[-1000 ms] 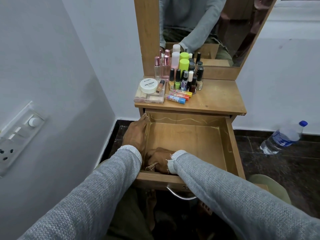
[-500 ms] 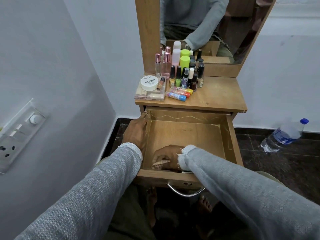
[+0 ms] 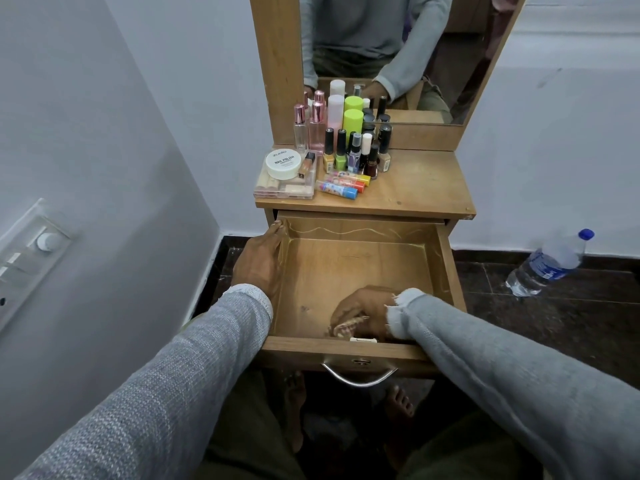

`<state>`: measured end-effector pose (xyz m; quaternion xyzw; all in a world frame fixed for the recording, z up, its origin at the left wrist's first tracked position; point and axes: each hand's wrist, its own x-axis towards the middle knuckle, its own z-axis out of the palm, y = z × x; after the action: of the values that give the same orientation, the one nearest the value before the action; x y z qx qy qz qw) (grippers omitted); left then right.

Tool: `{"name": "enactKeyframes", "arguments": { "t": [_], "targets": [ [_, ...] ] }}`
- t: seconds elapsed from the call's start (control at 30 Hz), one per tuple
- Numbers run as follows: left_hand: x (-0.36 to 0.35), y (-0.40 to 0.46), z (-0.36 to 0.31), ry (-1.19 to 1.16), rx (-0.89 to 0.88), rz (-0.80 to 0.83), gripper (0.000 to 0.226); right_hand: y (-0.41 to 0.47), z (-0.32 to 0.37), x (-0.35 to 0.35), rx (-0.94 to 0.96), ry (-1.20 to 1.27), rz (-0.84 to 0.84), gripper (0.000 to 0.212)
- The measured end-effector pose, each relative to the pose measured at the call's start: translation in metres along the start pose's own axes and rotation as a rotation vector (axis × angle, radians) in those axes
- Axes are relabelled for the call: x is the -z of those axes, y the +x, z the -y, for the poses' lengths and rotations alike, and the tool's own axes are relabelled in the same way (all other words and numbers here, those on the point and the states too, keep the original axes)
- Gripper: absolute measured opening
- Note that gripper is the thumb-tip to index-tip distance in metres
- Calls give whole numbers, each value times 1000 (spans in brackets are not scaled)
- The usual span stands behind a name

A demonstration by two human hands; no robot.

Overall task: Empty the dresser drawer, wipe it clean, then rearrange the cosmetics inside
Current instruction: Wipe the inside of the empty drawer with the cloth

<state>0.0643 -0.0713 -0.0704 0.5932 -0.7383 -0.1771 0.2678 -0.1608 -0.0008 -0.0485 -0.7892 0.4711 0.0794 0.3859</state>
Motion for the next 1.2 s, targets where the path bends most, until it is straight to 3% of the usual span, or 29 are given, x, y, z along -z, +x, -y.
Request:
{"name": "enactKeyframes", "arguments": {
  "t": [0.3,0.4,0.5,0.57,0.67,0.83,1.0,1.13,1.2],
  "targets": [
    [-5,1,7,-3,11,7,54,-5,25,1,3,-136,-29,53],
    [-7,3,8,4,16,5,55,-17,11,6,-219,-9,-48,39],
    [-7,3,10,9,11,-4,58,-31,-13,18,-379,-11,-300,24],
    [-6,3,9,21,2,-5,59,-38,-32,22,-555,-78,-403,33],
    [-5,3,6,55,-21,-6,53,-29,-45,20,-661,-147,-382,40],
    [-4,2,8,49,-21,-6,53,-28,-45,7,-680,-275,-223,49],
    [-3,-1,3,32,-20,-22,57,-26,-46,6,-670,-229,-289,54],
    [-3,2,3,39,-20,-23,59,-18,-39,14,-724,-57,-418,38],
    [-2,1,1,34,-2,-26,60,-17,-35,19,-706,-127,-473,37]
  ]
}}
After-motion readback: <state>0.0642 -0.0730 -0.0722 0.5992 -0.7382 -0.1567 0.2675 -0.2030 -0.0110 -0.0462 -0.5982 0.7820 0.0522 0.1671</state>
